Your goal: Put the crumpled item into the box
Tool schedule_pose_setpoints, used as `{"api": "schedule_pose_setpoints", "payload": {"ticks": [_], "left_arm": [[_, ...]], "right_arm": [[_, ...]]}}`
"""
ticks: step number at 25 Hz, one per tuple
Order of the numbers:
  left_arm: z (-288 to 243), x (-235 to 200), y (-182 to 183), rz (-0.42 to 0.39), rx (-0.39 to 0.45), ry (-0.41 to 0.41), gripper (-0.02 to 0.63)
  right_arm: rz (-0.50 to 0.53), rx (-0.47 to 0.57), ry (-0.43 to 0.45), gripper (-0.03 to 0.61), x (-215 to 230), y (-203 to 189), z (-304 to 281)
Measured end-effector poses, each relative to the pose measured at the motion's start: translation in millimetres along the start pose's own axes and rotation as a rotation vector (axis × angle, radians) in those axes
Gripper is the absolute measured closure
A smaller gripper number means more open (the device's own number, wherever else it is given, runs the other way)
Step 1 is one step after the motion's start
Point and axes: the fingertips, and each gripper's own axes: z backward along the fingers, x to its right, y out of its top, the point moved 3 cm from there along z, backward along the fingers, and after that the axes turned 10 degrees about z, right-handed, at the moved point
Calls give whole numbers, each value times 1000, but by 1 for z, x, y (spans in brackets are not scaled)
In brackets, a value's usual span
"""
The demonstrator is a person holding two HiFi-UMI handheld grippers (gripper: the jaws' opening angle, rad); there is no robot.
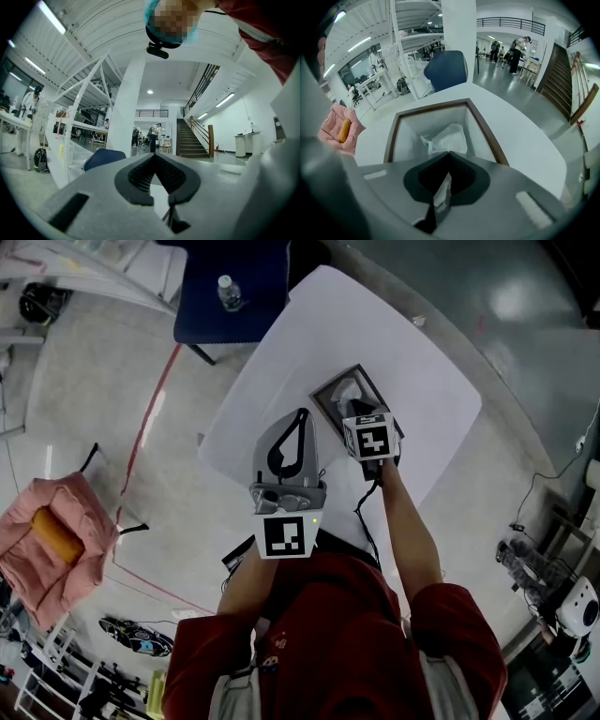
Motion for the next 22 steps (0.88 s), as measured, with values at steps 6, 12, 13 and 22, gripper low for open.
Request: {"api": "schedule_pose_setpoints", "payload": {"ticks": [6,12,13,22], "left_arm": [[-4,-3,-1,19,0,-7,611],[-8,-9,-2,21,4,-17,611],[-8,-10,-2,22,4,-15,611],[-7,-14,-4,29,-11,3,611]], "right_arm": [[10,-71,26,574,-1,-3,-9],[22,-137,18,572,-3,-5,-14],[11,-139,22,571,-2,-5,-14],[-23,-145,36,554,0,-6,-13]]}}
